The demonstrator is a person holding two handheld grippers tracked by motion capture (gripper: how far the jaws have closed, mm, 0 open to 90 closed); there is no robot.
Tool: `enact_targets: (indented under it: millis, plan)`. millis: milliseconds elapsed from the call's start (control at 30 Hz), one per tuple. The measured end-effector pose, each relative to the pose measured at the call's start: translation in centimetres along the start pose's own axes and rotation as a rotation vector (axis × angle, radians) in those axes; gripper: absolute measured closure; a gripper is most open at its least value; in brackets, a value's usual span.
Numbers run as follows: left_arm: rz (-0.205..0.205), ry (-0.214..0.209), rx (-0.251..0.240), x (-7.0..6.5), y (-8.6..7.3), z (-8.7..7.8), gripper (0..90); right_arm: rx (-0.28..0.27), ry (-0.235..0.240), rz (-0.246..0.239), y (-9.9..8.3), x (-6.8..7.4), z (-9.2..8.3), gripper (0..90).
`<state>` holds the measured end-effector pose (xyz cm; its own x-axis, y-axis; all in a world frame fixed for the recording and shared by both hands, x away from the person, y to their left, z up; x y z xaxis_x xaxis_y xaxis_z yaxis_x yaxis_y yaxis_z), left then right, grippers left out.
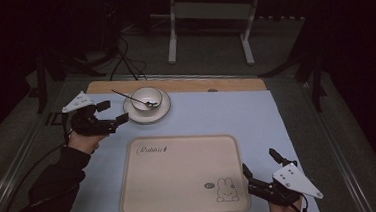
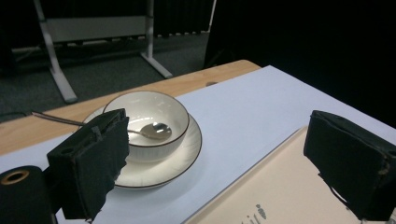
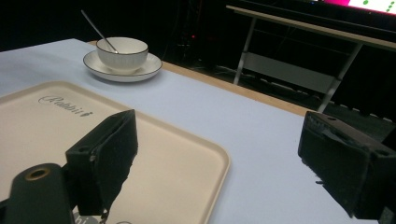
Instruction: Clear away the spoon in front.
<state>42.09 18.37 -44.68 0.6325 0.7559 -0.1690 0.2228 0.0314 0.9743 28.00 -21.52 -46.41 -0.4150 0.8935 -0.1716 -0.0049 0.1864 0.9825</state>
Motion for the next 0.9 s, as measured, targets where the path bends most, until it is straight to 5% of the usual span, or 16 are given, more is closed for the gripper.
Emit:
enact_targets:
  millis: [567,900]
  plan:
    - [-0.083,0.07,-0.005,3.5,-2.1,2.8,14.4,0.006,0.008,-0.003,-0.1,0.2,0.1,11.9]
    - [-0.139,0.177,-0.012,6.6,-3.2,4.4,15.1,0.008,0.011,-0.005,-0.2,0.2,0.1,11.9]
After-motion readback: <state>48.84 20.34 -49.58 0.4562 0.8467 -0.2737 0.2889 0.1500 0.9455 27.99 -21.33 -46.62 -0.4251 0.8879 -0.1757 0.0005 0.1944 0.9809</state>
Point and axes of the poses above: each handheld gripper's, and its own axes: z roughly forward along the jaws, y roughly out of its top, x roughly to its left, the point moved 10 cm from there along z, roughly forward along the jaws, and after that the axes turned 11 degrees about -x, right-handed, at the moved point
